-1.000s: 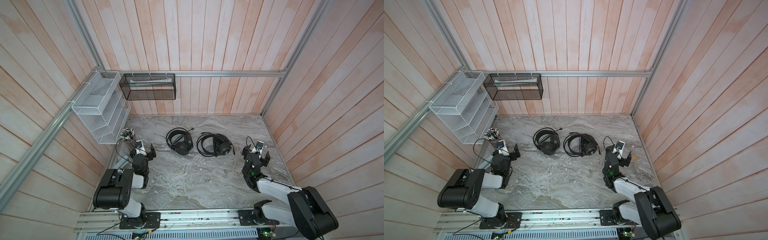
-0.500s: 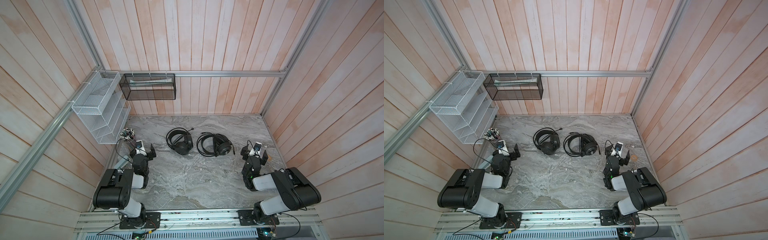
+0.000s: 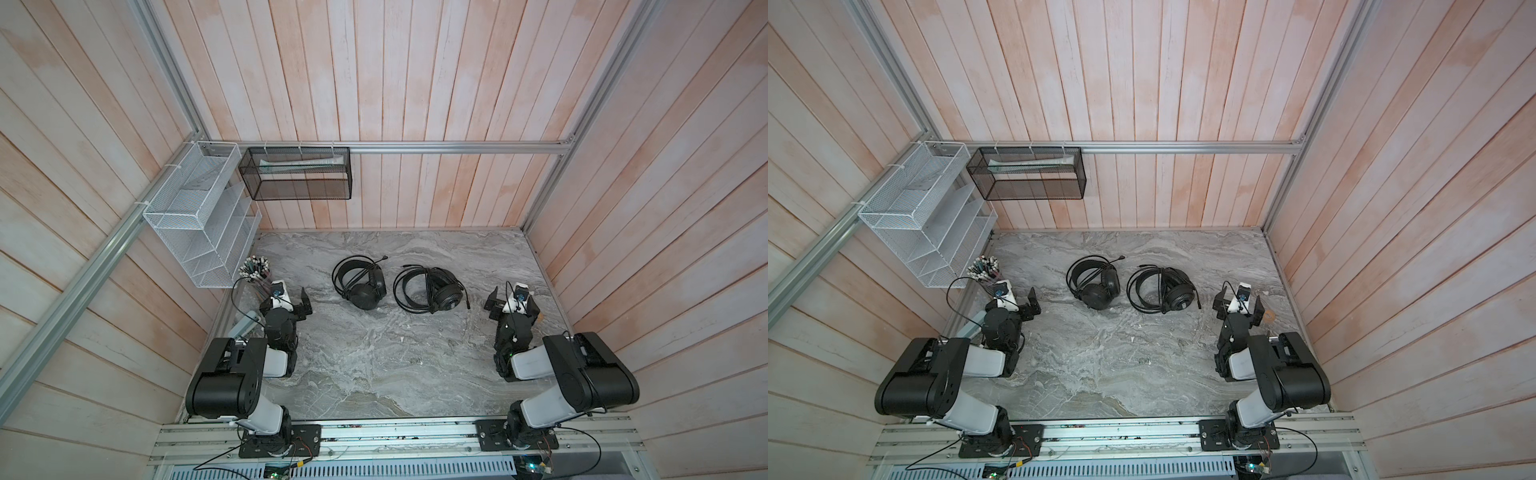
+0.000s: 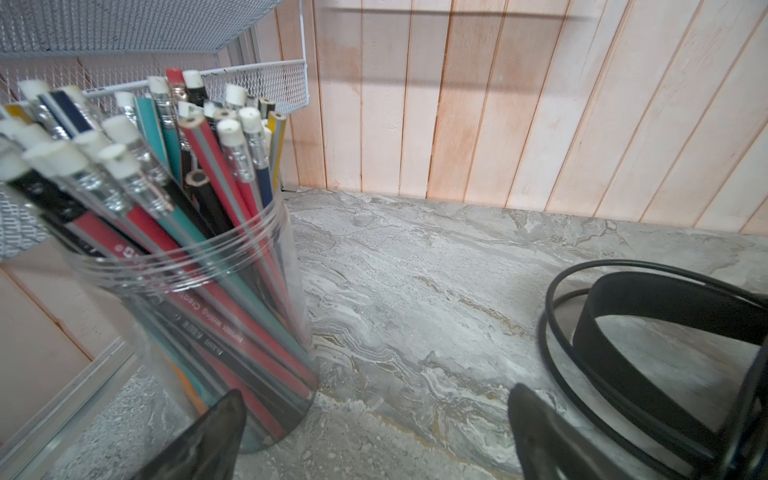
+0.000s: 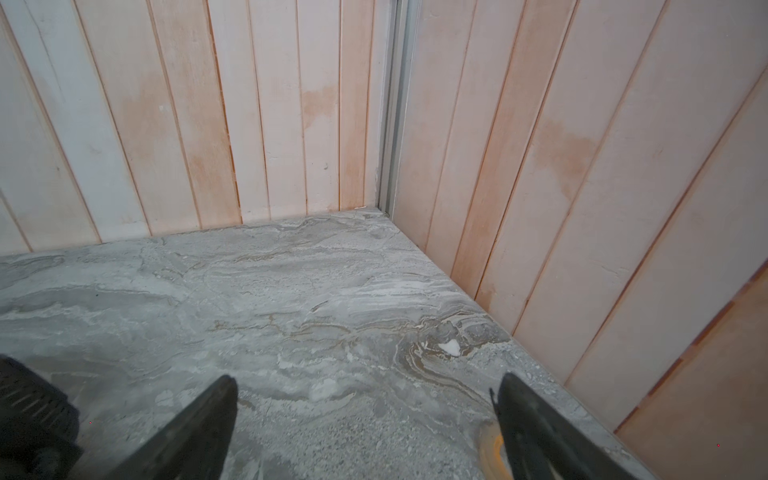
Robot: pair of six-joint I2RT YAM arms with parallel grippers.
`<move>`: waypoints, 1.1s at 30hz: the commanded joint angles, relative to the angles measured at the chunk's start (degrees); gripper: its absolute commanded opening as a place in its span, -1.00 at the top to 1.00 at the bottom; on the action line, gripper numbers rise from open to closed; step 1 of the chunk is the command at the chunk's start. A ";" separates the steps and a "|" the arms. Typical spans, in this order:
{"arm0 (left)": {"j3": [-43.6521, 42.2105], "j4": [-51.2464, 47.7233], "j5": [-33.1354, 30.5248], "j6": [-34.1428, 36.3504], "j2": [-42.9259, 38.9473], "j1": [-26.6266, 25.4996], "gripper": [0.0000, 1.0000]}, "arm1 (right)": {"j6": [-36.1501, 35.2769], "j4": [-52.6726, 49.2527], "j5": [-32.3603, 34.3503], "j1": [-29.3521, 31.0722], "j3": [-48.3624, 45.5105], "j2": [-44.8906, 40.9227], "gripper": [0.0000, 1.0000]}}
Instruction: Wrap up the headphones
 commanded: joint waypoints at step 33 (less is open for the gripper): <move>0.79 0.62 0.68 0.13 -0.40 0.09 -0.97 | 2.69 -1.06 -6.71 -1.97 1.32 0.26 -0.96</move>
